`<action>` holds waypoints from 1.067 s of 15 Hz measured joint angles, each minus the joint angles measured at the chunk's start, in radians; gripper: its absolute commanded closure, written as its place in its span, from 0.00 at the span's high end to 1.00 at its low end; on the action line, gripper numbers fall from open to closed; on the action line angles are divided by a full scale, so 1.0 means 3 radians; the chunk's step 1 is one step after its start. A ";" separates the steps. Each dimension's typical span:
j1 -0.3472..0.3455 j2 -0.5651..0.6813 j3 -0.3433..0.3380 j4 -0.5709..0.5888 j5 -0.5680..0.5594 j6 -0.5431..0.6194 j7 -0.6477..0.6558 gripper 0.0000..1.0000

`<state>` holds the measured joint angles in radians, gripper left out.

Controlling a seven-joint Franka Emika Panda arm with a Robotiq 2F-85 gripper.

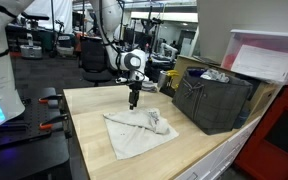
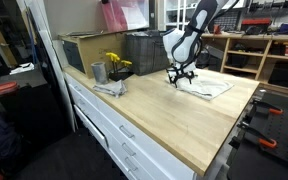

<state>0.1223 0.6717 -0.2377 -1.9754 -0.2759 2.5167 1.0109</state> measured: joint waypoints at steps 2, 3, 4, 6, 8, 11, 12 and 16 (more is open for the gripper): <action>0.0027 0.0007 -0.0029 0.0003 0.0000 0.0013 0.0002 0.92; 0.0044 0.0012 -0.0041 0.0012 0.0000 0.0017 0.0002 0.84; 0.0065 0.0018 -0.0053 0.0027 0.0000 0.0021 0.0002 0.68; 0.0094 0.0029 -0.0057 0.0067 0.0000 0.0028 0.0004 0.56; 0.0123 0.0045 -0.0057 0.0100 0.0000 0.0032 0.0005 0.42; 0.0170 0.0099 -0.0073 0.0148 0.0000 0.0038 0.0005 0.18; 0.0182 0.0119 -0.0087 0.0156 0.0000 0.0040 0.0005 0.11; 0.0208 0.0185 -0.0178 0.0160 -0.0004 0.0058 0.0005 0.00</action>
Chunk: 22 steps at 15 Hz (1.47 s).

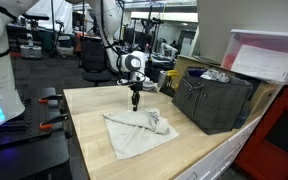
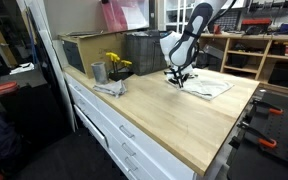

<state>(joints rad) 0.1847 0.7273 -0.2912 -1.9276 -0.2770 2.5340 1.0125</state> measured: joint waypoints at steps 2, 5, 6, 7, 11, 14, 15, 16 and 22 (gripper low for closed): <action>0.0010 0.0017 -0.0046 0.0000 -0.0001 0.0004 0.0000 0.00; 0.0026 0.0010 -0.0075 0.0000 -0.0001 0.0014 0.0000 0.00; 0.0032 -0.0004 -0.0075 -0.0001 -0.0001 0.0015 0.0000 0.00; 0.0042 -0.0029 -0.0075 -0.0006 -0.0001 0.0015 0.0000 0.00; 0.0099 -0.0226 -0.0113 -0.0121 -0.0011 0.0013 0.0000 0.00; 0.0131 -0.0388 -0.0219 -0.0254 -0.0090 -0.0005 0.0020 0.00; 0.0132 -0.0428 -0.0260 -0.0290 -0.0136 -0.0016 0.0049 0.00; 0.0131 -0.0458 -0.0303 -0.0320 -0.0187 -0.0028 0.0065 0.00; 0.0135 -0.0553 -0.0535 -0.0448 -0.0604 -0.0257 0.0395 0.00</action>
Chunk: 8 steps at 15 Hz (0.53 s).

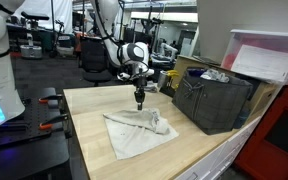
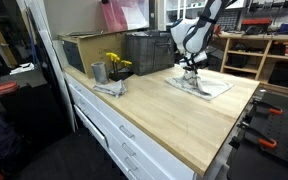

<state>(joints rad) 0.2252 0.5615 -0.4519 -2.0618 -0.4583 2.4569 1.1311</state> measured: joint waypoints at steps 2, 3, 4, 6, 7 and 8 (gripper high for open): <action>-0.0003 -0.0035 -0.0057 -0.0053 -0.0156 -0.0143 0.0171 0.00; -0.0006 -0.0058 -0.0079 -0.0087 -0.0238 -0.0221 0.0260 0.00; -0.0013 -0.0080 -0.0095 -0.0123 -0.0320 -0.0299 0.0347 0.00; -0.0053 -0.0128 -0.0101 -0.0204 -0.0478 -0.0449 0.0512 0.00; -0.0083 -0.0151 -0.0098 -0.0242 -0.0550 -0.0516 0.0578 0.00; -0.0119 -0.0172 -0.0093 -0.0278 -0.0622 -0.0576 0.0641 0.00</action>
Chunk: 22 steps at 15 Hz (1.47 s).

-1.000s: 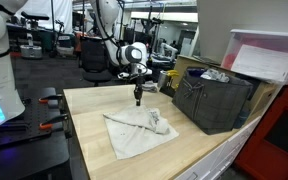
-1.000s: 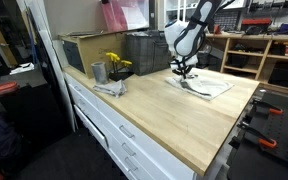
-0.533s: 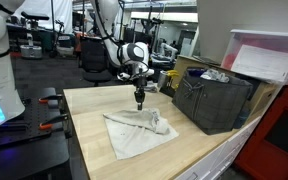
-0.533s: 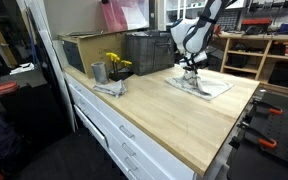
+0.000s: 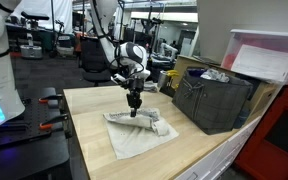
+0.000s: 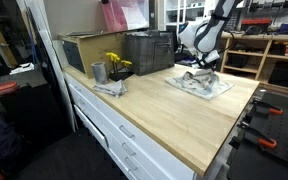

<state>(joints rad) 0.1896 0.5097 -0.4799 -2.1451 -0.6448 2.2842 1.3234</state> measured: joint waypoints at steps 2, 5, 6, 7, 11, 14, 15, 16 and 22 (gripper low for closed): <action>-0.0071 -0.0035 0.0007 -0.0059 -0.0182 -0.0119 0.0145 0.00; -0.0207 -0.0080 0.0069 -0.0117 -0.0417 -0.0259 0.0328 0.00; -0.0259 -0.0095 0.0106 -0.0132 -0.0472 -0.0299 0.0374 0.00; -0.0309 -0.0108 0.0147 -0.0143 -0.0522 -0.0337 0.0415 0.00; -0.0470 -0.0135 0.0316 -0.0169 -0.0614 -0.0454 0.0537 0.34; -0.0537 -0.0146 0.0417 -0.0173 -0.0651 -0.0511 0.0613 0.57; -0.0548 -0.0151 0.0445 -0.0173 -0.0672 -0.0523 0.0651 0.63; -0.0553 -0.0158 0.0472 -0.0173 -0.0691 -0.0532 0.0671 0.72; -0.0584 -0.0274 0.0733 -0.0176 -0.0672 -0.0541 0.0703 1.00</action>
<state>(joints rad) 0.0145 0.4275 -0.2600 -2.1979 -0.8463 2.1219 1.5344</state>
